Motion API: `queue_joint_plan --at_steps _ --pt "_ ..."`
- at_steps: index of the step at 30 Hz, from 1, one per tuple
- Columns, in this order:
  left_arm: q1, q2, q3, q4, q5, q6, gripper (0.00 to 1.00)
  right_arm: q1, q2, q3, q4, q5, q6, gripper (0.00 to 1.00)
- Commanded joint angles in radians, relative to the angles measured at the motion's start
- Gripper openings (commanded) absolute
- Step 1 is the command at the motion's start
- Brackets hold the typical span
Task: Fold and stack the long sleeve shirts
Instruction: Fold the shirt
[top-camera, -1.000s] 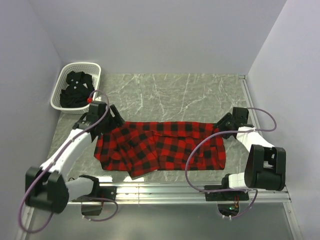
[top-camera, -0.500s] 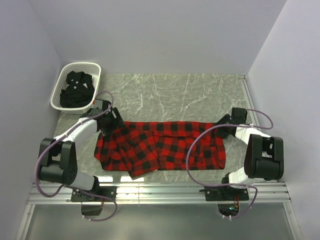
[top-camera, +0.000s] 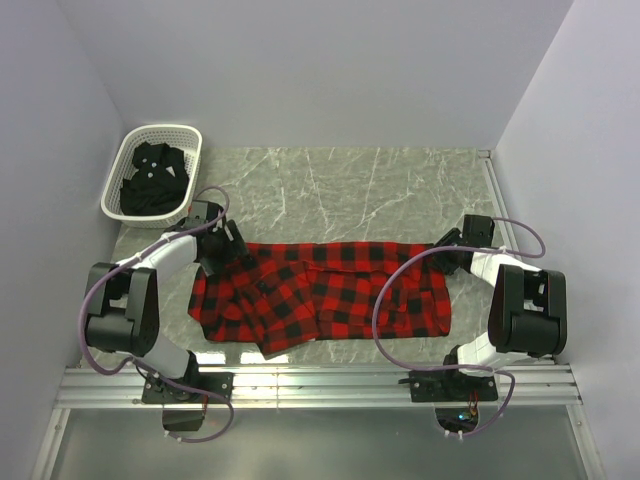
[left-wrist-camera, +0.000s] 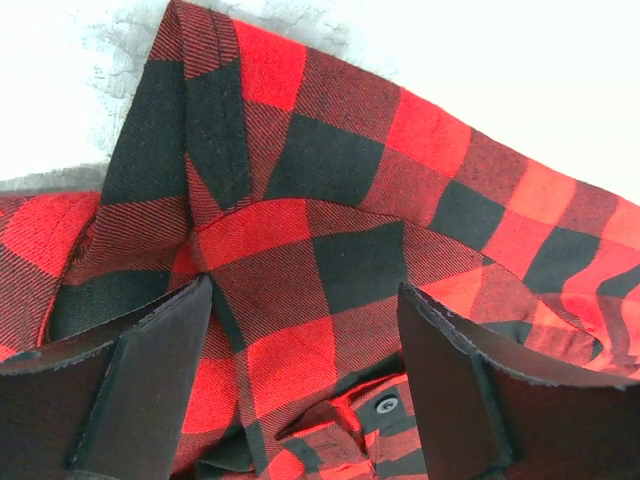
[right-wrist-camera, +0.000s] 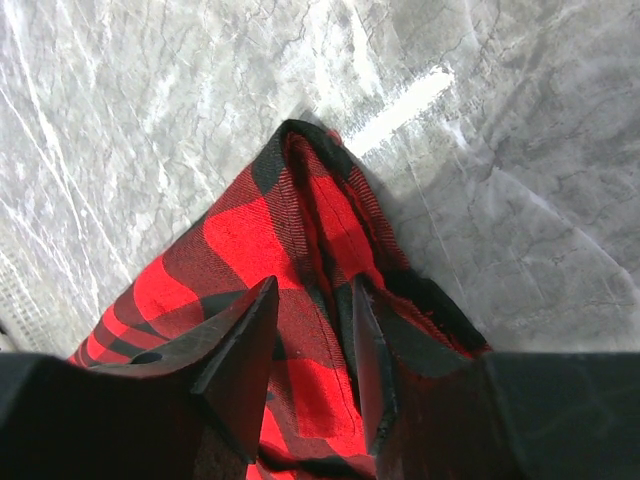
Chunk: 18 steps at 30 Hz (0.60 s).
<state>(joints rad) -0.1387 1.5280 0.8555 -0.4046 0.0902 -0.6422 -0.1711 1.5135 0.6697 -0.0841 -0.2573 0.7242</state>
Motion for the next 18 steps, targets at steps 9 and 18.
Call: queue_joint_plan --at_steps 9,18 --pt "0.01 0.012 0.025 0.006 0.006 0.021 0.81 -0.007 0.014 0.062 0.043 -0.022 0.006 0.36" --pt "0.01 0.017 0.027 0.0 0.0 0.024 0.81 -0.005 0.066 0.071 0.02 0.021 0.014 0.37"
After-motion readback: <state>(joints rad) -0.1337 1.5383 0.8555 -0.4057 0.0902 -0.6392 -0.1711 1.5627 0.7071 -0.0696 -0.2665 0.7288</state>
